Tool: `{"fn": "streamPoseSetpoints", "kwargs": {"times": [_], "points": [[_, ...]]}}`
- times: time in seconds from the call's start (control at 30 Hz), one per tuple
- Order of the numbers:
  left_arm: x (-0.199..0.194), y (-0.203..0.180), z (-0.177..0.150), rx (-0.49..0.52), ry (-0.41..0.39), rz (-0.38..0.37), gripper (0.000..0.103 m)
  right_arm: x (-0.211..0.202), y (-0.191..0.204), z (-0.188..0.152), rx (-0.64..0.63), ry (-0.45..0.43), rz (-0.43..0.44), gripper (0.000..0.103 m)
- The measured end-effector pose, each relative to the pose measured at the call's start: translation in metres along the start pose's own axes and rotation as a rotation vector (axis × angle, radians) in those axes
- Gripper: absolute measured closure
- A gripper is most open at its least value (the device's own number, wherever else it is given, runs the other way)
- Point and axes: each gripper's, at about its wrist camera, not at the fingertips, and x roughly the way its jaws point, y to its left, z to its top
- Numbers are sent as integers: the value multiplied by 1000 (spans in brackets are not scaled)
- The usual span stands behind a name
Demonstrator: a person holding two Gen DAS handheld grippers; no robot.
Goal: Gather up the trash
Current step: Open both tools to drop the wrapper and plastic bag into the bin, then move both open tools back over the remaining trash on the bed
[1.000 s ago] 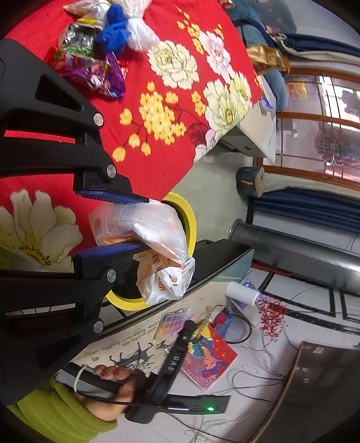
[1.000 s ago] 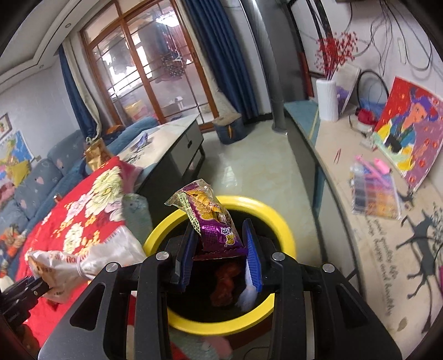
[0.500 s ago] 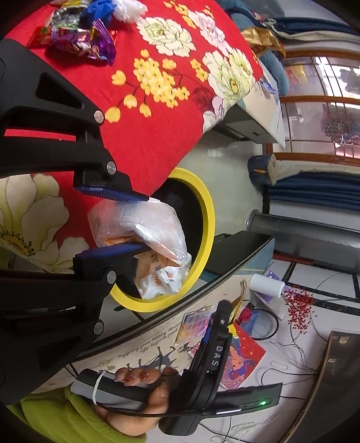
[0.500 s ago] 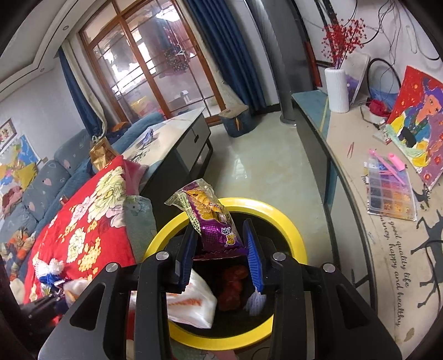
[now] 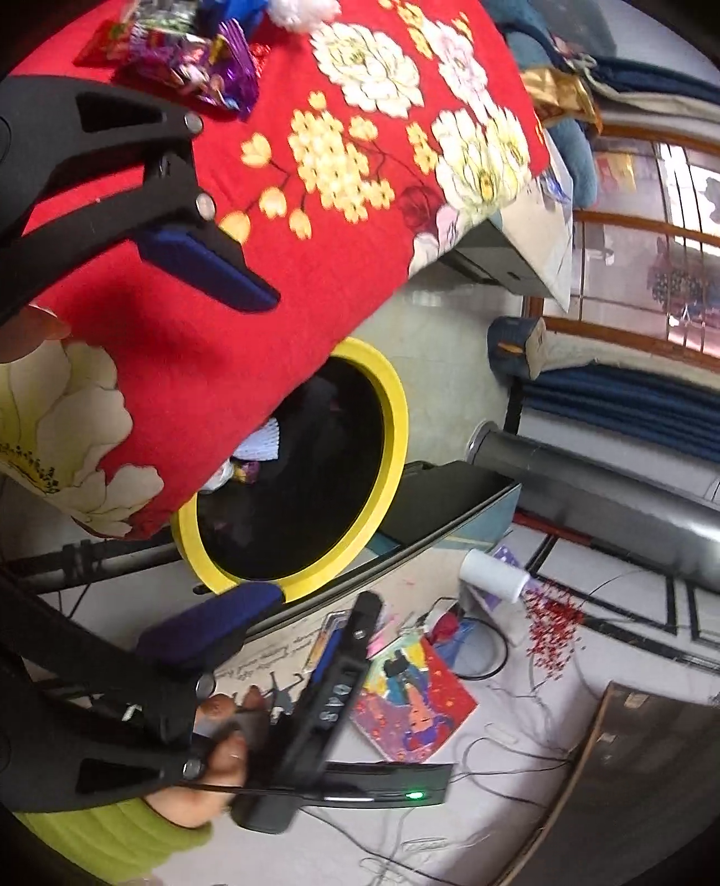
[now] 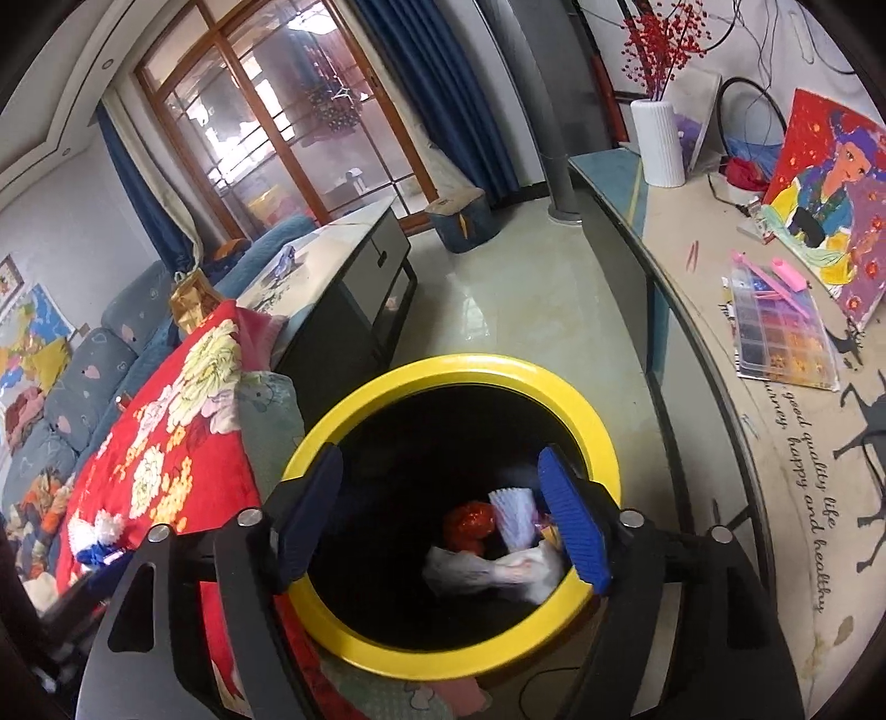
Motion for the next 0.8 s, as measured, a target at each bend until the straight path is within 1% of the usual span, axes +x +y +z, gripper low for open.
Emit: {"fn": "streamPoseSetpoints", "kwargs": {"times": [0.07,0.1,0.37,0.57,0.8], "points": [[-8,7,0,-29,-14,-7,11,-4,2,-3,-1,-10,7,24],[-14,12,0,-48,-24,-8,11,-6,2,-4,0,-13,10,24],[-47,43,-4,-118,-89,53,11,-15,20,-8,-24,-20,39,22],[-73,58,-6,-147,-145,71,11,-16,55,-18,-75,5,98,22],[-100,81,-13,-196,-194,124,11,-20,99,-29,-157,34,166,22]]}}
